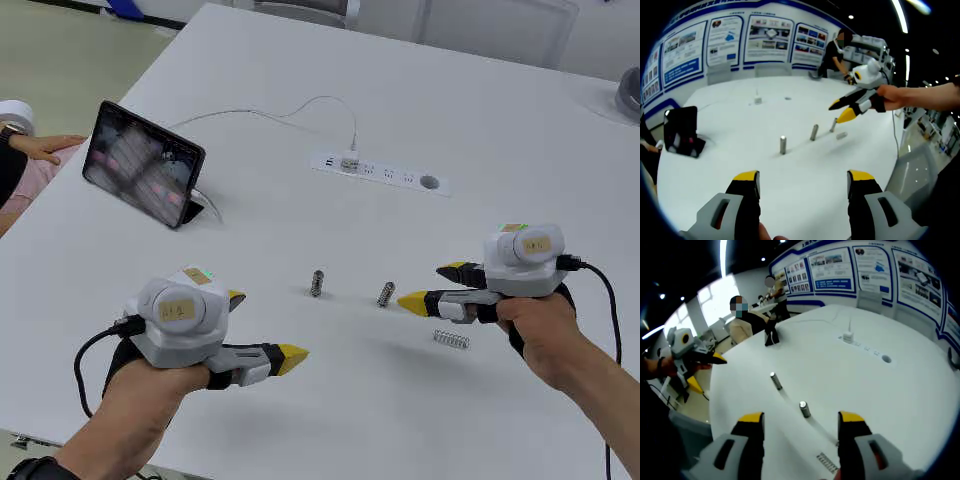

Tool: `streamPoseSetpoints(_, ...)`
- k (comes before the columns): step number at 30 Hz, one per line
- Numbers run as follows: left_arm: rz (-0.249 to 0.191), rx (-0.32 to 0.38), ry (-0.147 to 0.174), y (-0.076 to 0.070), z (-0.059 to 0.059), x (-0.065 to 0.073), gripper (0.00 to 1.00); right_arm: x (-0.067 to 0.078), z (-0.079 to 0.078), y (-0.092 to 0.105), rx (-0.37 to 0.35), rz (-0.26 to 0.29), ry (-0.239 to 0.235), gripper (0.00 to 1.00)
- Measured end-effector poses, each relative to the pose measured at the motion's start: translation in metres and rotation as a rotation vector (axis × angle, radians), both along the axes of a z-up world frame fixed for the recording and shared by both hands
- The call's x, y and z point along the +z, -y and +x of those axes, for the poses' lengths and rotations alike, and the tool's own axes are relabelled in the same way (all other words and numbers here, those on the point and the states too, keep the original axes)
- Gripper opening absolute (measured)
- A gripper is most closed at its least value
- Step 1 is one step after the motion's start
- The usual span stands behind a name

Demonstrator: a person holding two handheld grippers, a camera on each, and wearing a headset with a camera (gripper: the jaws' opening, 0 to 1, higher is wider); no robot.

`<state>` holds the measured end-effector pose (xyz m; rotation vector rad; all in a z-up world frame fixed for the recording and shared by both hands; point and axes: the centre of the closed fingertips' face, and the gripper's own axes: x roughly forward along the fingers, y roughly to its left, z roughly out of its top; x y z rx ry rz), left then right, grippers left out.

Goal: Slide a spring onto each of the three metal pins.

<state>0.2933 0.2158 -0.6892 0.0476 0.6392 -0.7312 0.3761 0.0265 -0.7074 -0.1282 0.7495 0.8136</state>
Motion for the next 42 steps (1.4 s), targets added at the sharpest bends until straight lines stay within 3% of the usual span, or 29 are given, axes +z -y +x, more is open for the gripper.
streamPoseSetpoints(19,0.003,0.002,0.011,0.001,0.005,0.005,0.73,0.01,-0.017,0.014,-0.065,0.066,0.003,0.66)
streamPoseSetpoints(42,0.004,0.001,0.016,0.001,0.009,0.009,0.74,0.006,-0.04,0.023,-0.11,0.111,-0.007,0.73)
